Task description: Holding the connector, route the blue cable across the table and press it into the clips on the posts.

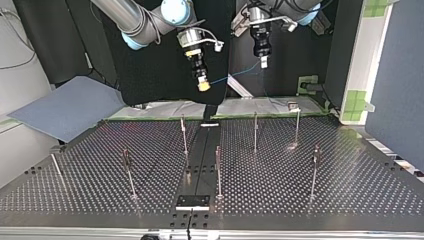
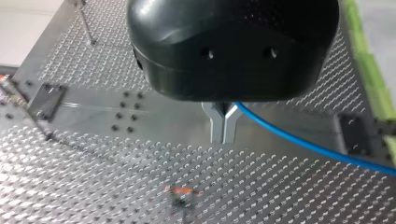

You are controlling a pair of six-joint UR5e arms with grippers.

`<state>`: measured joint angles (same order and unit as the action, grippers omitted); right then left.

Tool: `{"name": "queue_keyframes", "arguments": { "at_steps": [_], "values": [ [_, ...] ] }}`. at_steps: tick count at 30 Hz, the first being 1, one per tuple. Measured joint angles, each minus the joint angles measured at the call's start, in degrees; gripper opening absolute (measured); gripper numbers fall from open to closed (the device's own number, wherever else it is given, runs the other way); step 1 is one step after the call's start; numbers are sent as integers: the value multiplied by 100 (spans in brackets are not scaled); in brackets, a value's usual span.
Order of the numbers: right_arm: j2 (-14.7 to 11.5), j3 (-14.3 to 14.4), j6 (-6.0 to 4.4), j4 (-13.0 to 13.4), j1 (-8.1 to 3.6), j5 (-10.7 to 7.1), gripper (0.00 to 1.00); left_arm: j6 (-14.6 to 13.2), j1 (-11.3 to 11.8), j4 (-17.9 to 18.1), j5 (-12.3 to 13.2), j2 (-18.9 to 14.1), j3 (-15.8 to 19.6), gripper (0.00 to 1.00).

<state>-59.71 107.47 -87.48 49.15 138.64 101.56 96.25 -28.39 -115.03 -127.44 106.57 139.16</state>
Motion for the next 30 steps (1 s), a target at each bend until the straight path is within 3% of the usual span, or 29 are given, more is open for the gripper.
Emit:
{"name": "queue_keyframes", "arguments": {
  "at_steps": [5,11,18,23,30],
  "values": [
    [-261,-261,-51,-260,-3,-259,0,-2,65,-267,-265,-270,-255,0],
    [-597,-580,-123,-596,-17,-449,0,-7,131,-614,-610,-617,-600,0],
    [-990,-745,-218,-1024,-35,-708,0,4,237,-1017,-958,-1021,-1004,0],
    [-975,-902,-297,-1327,-12,-853,0,-10,361,-1312,-1074,-1314,-1207,0],
    [-868,-1263,-462,-1735,-2,-1007,0,-60,637,-1724,-1038,-1729,-1295,0]
  ]
}}
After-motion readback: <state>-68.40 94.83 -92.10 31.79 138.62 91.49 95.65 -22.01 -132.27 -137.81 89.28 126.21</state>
